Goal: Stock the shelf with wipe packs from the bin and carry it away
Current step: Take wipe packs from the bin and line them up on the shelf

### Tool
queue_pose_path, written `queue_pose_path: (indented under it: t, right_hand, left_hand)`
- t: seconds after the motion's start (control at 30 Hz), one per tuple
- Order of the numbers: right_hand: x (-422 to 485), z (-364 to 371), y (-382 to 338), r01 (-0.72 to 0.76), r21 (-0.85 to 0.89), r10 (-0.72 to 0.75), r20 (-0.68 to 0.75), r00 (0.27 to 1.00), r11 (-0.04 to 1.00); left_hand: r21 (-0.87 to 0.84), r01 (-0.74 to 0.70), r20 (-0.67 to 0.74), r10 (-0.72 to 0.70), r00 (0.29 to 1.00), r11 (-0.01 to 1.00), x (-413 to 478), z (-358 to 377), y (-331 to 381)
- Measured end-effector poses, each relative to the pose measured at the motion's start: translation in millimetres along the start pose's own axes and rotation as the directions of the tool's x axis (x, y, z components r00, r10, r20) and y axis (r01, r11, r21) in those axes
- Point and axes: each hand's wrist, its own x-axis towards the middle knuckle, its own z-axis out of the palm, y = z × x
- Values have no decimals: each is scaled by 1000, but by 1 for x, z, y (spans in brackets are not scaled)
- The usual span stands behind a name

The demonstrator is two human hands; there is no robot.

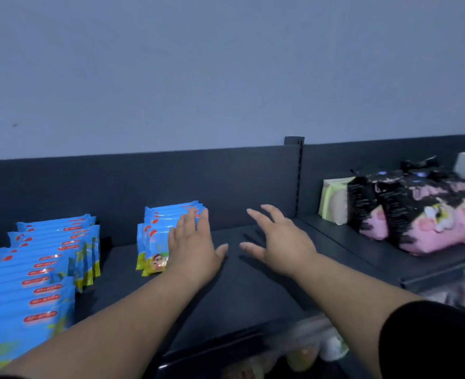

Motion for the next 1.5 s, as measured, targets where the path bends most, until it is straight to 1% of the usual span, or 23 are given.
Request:
queue_pose_path:
  t: [0.17, 0.3, 0.4, 0.47, 0.53, 0.6, 0.7, 0.9, 1.03, 1.2, 1.4, 1.43, 1.5]
  right_hand:
    - [-50, -27, 49, -135, -124, 118, -138, 983, 983]
    - [-94, -53, 94, -253, -155, 214, -231, 949, 955]
    - [-138, -72, 132, -335, -164, 281, -285, 917, 928]
    - [-172, -83, 162, -399, -165, 343, -289, 894, 902]
    - [-209, -93, 194, -459, -175, 400, -287, 870, 871]
    - [-249, -100, 227, -512, -191, 455, -275, 847, 838]
    - [-308, -109, 274, -566, -210, 518, -246, 819, 797]
    - [-405, -106, 346, -664, -187, 633, -202, 747, 724]
    - [-453, -82, 381, -728, -162, 722, -107, 684, 666]
    - [-494, -31, 409, -798, -142, 809, 43, 586, 586]
    - [-533, 61, 422, -843, -137, 850, 176, 496, 520]
    - [-540, 74, 421, -849, -132, 854, 193, 484, 511]
    - [-552, 112, 420, -862, -137, 861, 235, 450, 488]
  left_hand:
    - [-38, -162, 52, 164, 985, 986, -23, 14, 67]
    - [-65, -275, 81, 279, 957, 959, -42, 18, 127]
    - [-79, -358, 78, 364, 928, 930, -63, 24, 182]
    - [-100, -407, 82, 415, 906, 908, -83, 34, 224]
    - [-127, -441, 118, 455, 883, 889, -107, 47, 267]
    - [-139, -462, 166, 480, 861, 876, -134, 65, 311]
    - [-134, -496, 201, 514, 834, 858, -172, 91, 370]
    - [-156, -546, 281, 567, 775, 823, -242, 148, 451]
    - [-139, -568, 336, 578, 743, 811, -278, 189, 476]
    - [-150, -588, 427, 588, 687, 795, -308, 255, 475]
    - [-126, -610, 540, 570, 619, 782, -335, 347, 434]
    - [-110, -613, 555, 560, 615, 782, -339, 358, 425]
    - [-84, -601, 630, 509, 587, 795, -347, 387, 403]
